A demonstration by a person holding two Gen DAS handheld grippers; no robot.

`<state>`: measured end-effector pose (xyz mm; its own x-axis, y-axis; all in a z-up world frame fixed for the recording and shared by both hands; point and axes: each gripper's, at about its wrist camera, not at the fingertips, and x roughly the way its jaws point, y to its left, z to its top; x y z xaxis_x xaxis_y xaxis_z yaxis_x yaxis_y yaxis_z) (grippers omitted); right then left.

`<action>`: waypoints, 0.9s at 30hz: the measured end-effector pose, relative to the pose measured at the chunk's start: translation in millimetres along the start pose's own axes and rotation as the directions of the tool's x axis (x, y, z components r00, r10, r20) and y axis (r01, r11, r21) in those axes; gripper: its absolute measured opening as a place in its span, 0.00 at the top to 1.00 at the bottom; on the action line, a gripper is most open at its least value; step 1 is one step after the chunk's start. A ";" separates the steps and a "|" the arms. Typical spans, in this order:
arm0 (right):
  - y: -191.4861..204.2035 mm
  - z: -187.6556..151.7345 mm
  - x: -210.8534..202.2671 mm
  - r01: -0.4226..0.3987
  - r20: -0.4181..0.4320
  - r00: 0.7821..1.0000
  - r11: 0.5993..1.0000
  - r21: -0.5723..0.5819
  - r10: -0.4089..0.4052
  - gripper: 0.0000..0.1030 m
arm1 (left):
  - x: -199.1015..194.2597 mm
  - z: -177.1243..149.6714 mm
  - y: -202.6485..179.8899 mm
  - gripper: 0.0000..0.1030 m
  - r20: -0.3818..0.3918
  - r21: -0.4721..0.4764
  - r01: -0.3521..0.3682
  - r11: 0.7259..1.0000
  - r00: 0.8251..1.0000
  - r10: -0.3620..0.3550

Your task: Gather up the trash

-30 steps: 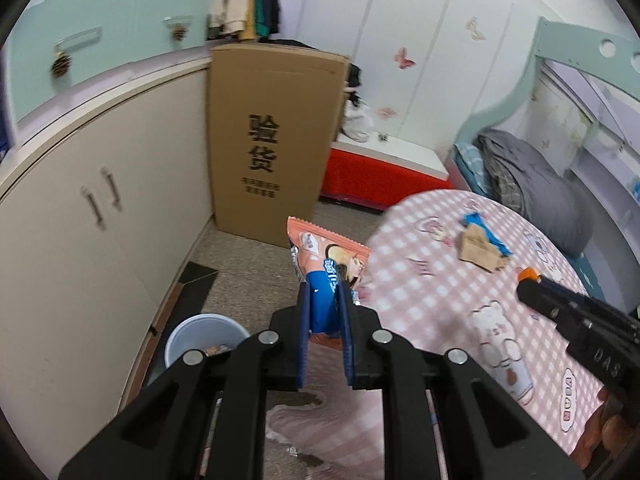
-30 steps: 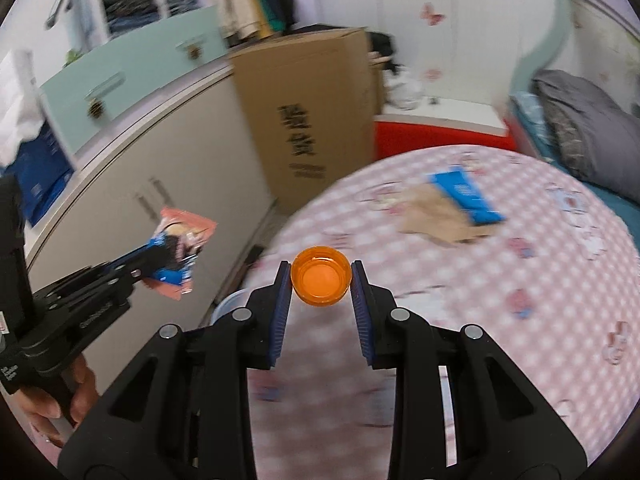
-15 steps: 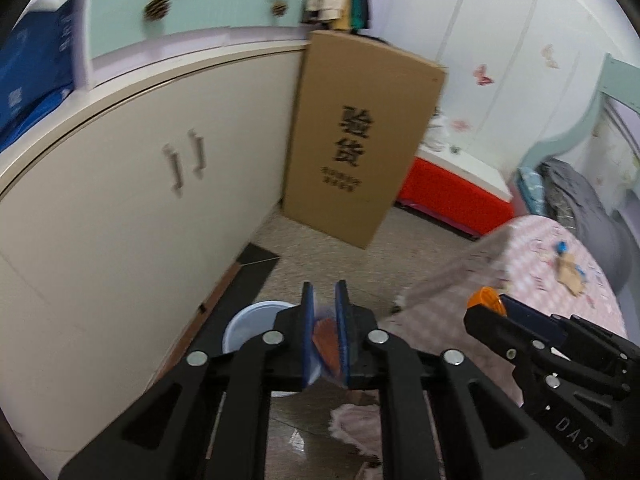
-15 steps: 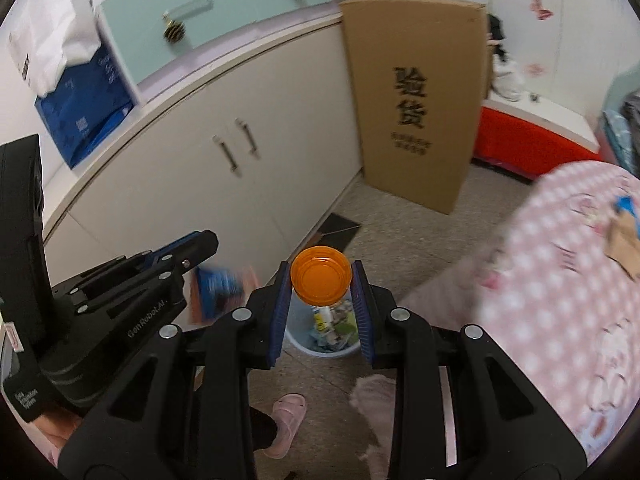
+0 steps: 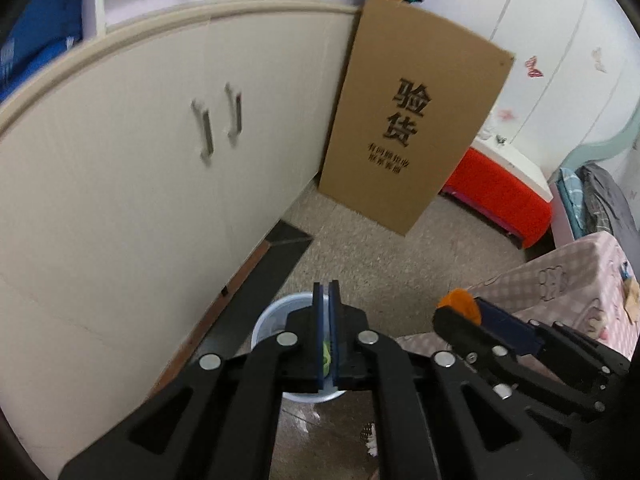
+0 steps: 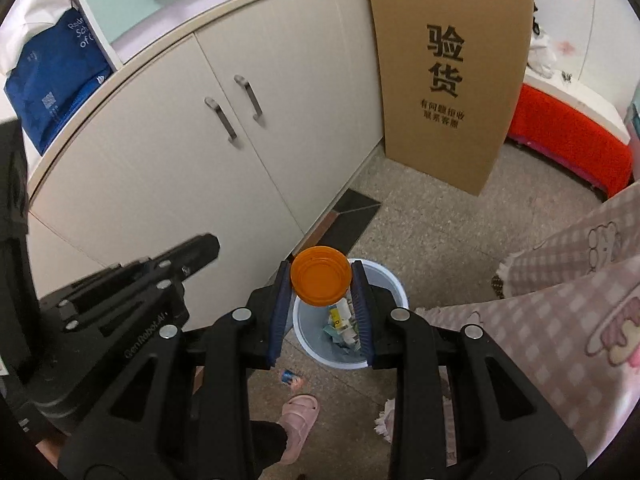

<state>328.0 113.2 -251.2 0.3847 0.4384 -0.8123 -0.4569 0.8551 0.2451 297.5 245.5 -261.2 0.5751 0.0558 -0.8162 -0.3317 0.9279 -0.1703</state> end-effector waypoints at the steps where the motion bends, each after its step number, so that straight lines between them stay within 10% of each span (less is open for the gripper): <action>1: -0.1 -0.3 2.0 -0.004 0.002 1.000 1.000 0.001 0.004 0.71 | 4.1 -1.5 1.4 0.96 -0.013 -0.004 0.003 1.000 1.000 -0.003; 12: -4.4 1.9 -5.6 -0.033 0.049 0.998 0.999 0.035 0.032 0.45 | 4.8 -1.5 25.7 0.52 -0.010 -0.094 -0.052 0.994 0.999 0.052; 27: -47.5 -13.7 -129.5 0.051 0.199 0.978 0.996 0.068 -0.064 0.40 | -68.6 -4.4 -38.6 0.38 0.084 -0.027 0.029 0.999 0.996 -0.027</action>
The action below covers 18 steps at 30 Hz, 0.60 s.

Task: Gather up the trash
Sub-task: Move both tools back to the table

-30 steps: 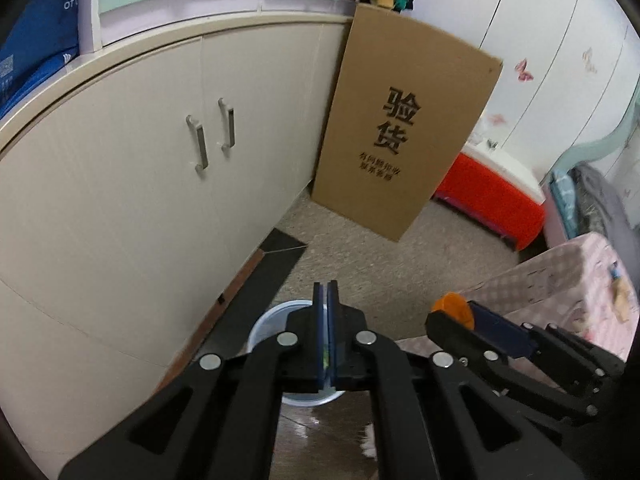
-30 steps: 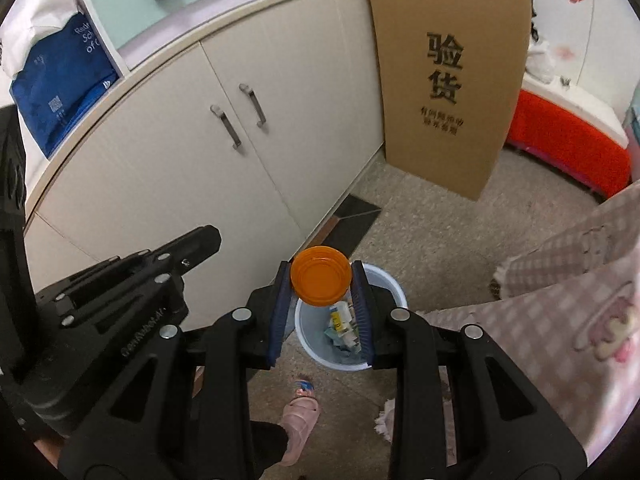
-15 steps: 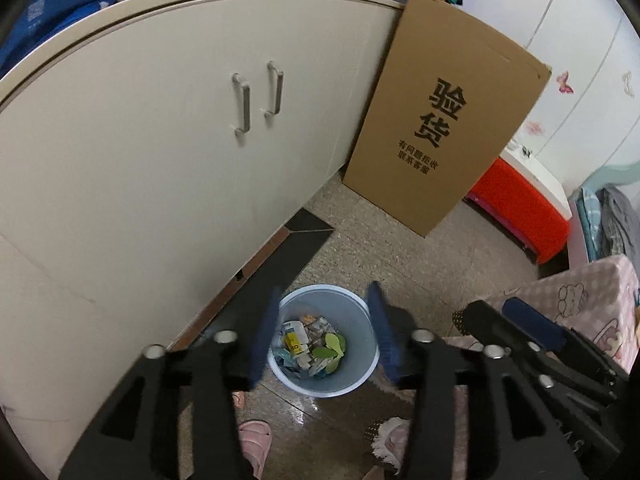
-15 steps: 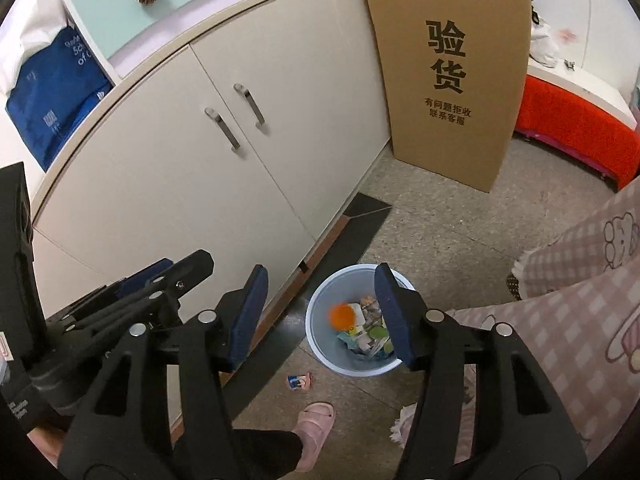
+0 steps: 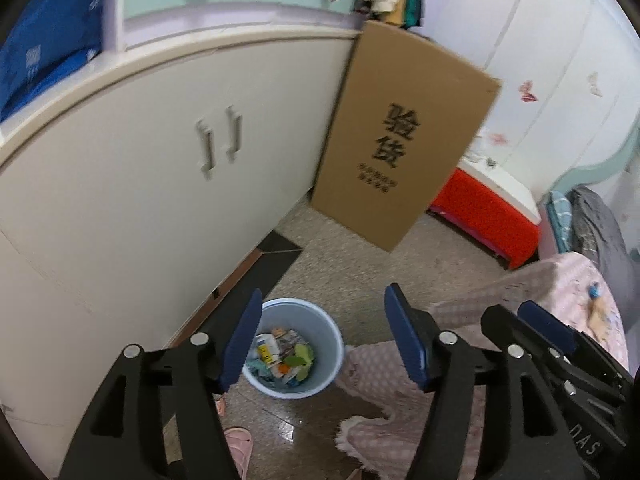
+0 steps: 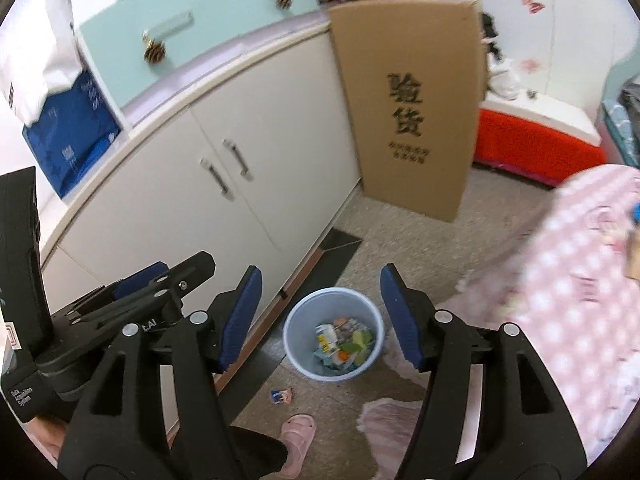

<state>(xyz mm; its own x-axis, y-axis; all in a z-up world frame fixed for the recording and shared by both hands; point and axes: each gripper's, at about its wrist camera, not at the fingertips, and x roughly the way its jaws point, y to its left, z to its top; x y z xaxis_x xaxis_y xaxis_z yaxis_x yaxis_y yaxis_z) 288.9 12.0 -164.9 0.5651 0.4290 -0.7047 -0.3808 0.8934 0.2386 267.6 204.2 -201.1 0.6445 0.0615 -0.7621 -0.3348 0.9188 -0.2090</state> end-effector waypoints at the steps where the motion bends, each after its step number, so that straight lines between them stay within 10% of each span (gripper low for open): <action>1: -11.0 -0.1 -12.5 0.016 0.014 1.000 1.000 0.011 -0.016 0.39 | -5.7 -0.9 -9.5 0.37 0.006 0.011 0.015 1.000 1.000 -0.015; 18: -233.8 -28.0 -157.0 0.277 0.125 0.940 0.922 0.272 -0.319 0.36 | -31.2 -47.7 -261.4 0.17 -0.060 0.286 0.272 0.919 0.962 -0.266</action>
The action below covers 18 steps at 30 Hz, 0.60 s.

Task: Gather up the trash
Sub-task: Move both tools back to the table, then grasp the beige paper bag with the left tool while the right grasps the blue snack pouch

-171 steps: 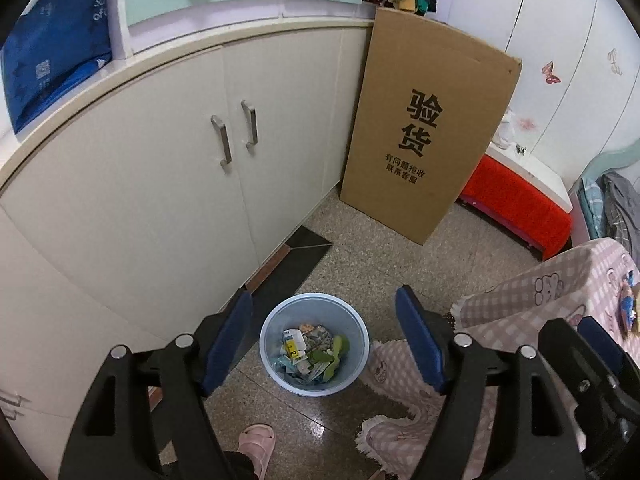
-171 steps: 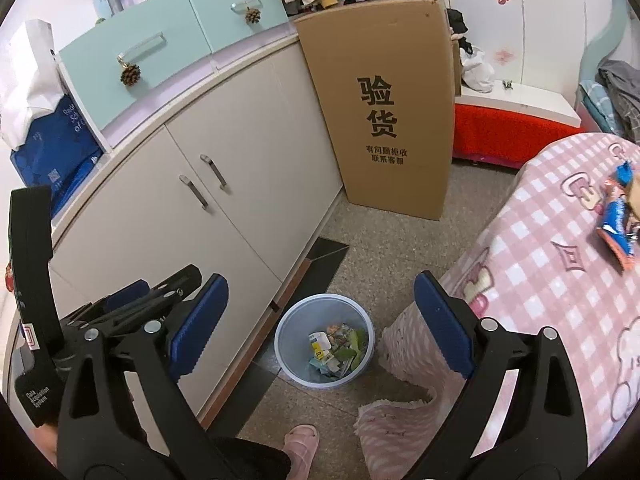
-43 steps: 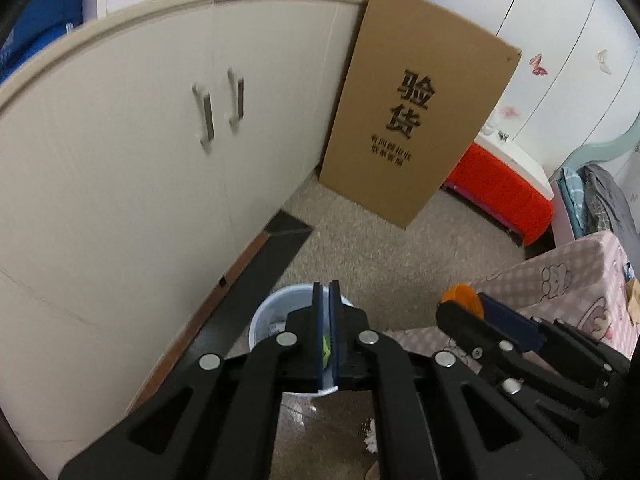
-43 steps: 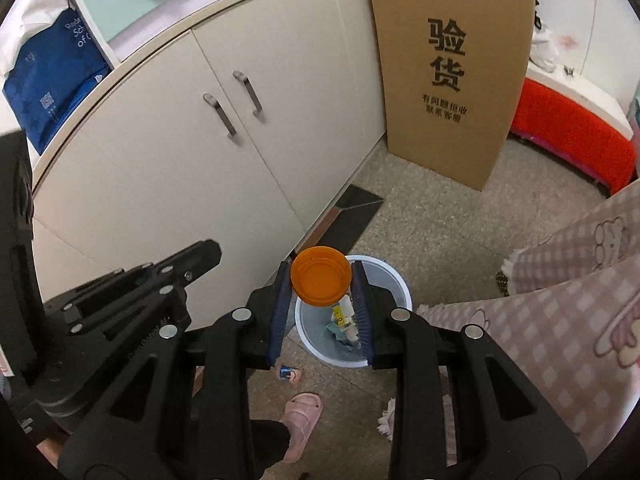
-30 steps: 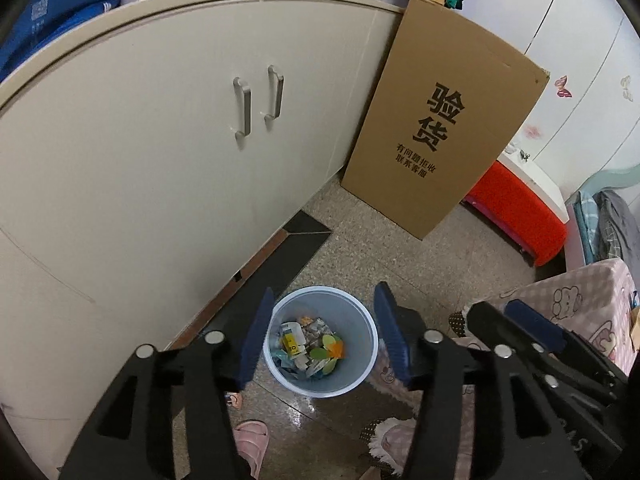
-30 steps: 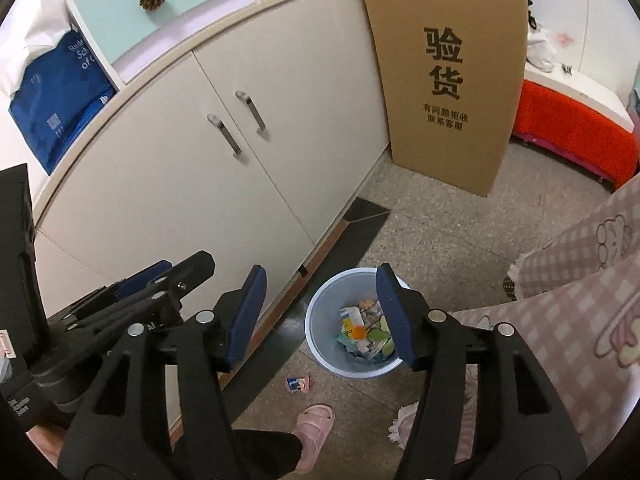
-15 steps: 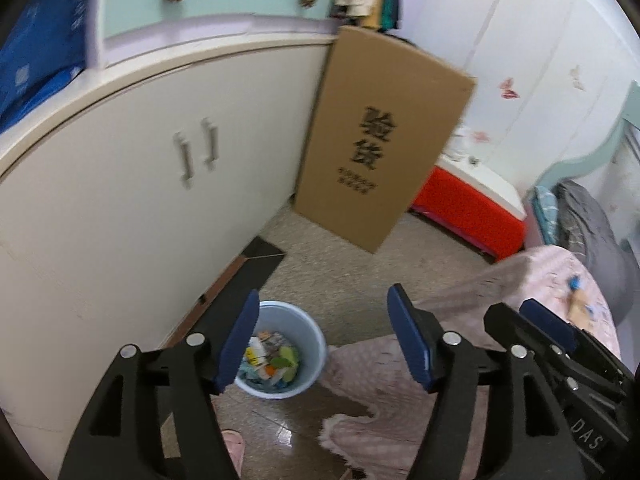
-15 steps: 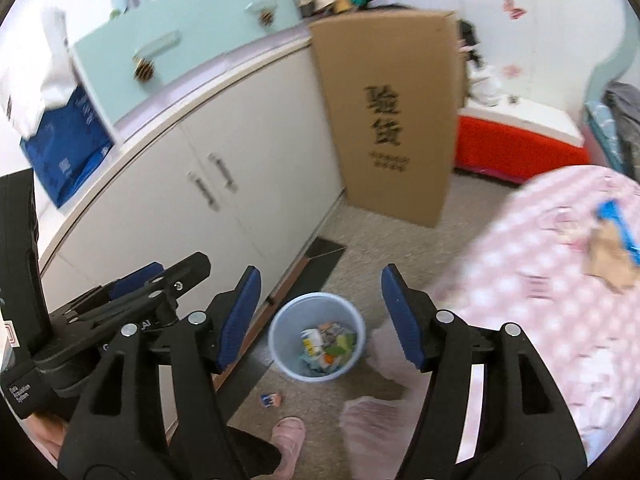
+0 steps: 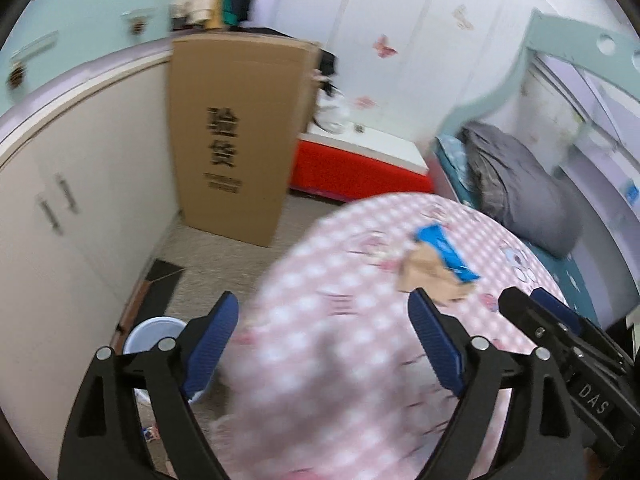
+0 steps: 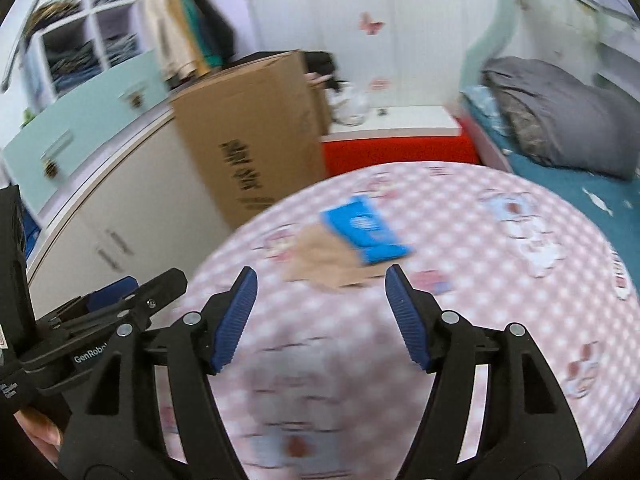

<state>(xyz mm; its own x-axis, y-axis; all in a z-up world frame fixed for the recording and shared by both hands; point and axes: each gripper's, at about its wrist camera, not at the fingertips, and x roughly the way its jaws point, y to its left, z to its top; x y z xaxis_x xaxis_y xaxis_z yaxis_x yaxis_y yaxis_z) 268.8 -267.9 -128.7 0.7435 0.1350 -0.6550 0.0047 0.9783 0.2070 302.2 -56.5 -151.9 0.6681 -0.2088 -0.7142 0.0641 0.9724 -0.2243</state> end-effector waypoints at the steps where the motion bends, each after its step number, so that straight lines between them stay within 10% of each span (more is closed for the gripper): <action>1: -10.7 0.9 0.4 0.007 -0.001 1.000 1.000 0.010 -0.007 0.36 | 8.2 1.6 -13.8 0.17 -0.009 0.013 0.014 1.000 1.000 -0.013; 18: -74.2 19.0 59.8 -0.029 -0.064 0.997 0.997 0.075 0.034 0.35 | 117.4 15.4 -78.8 0.30 -0.099 -0.003 -0.003 1.000 0.995 0.003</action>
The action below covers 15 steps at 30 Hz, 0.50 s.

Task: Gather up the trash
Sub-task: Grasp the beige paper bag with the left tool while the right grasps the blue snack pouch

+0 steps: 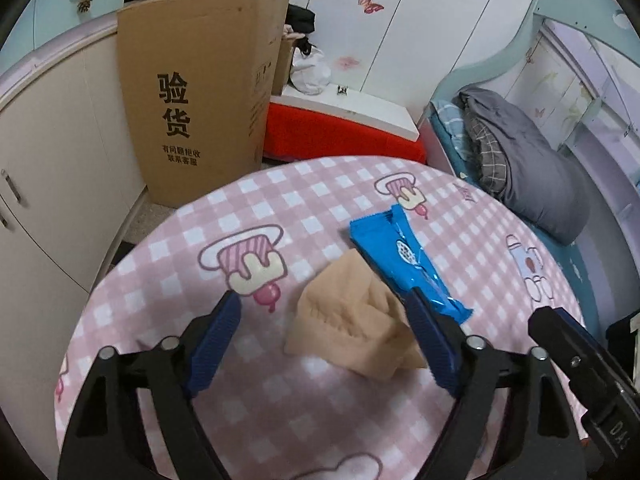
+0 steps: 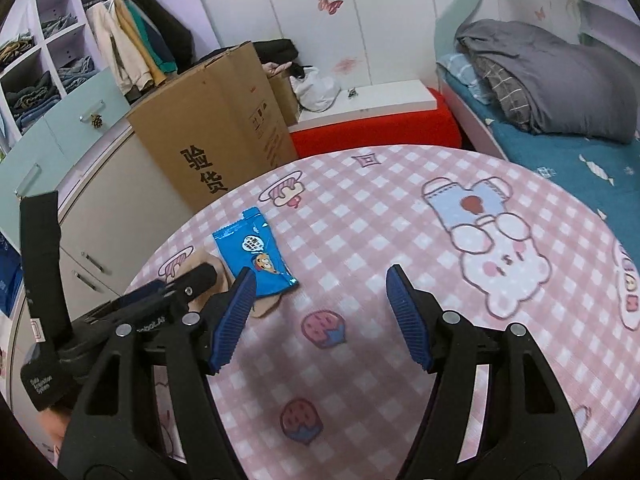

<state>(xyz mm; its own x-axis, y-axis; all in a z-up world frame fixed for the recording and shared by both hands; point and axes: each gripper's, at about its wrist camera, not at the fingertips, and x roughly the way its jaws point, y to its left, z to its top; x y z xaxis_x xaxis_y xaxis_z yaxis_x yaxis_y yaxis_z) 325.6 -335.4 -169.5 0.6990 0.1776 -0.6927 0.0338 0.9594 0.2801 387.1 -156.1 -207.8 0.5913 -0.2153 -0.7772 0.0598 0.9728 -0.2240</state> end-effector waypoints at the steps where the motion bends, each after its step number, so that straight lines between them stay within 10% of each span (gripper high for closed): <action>1: 1.6 1.0 3.7 -0.003 -0.005 1.000 1.000 -0.004 0.003 0.35 | 0.9 0.8 -0.5 0.42 -0.002 0.005 -0.004 1.000 1.000 0.004; 4: 9.7 4.2 14.8 -0.016 -0.012 1.000 1.000 -0.012 0.016 0.35 | 4.4 2.8 -3.2 0.97 -0.019 0.049 0.010 0.999 1.000 -0.009; 15: 58.5 6.0 61.0 0.030 -0.096 0.994 0.987 -0.155 -0.046 0.34 | -25.8 9.8 58.5 0.98 0.038 -0.056 0.040 0.998 0.999 -0.038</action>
<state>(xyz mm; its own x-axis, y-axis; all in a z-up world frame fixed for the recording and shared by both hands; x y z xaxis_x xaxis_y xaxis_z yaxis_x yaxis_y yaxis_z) 374.5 -269.8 -191.4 0.6249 0.1540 -0.7654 -0.0563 0.9867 0.1525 383.2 -92.8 -195.2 0.6191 -0.2484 -0.7450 0.0384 0.9571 -0.2872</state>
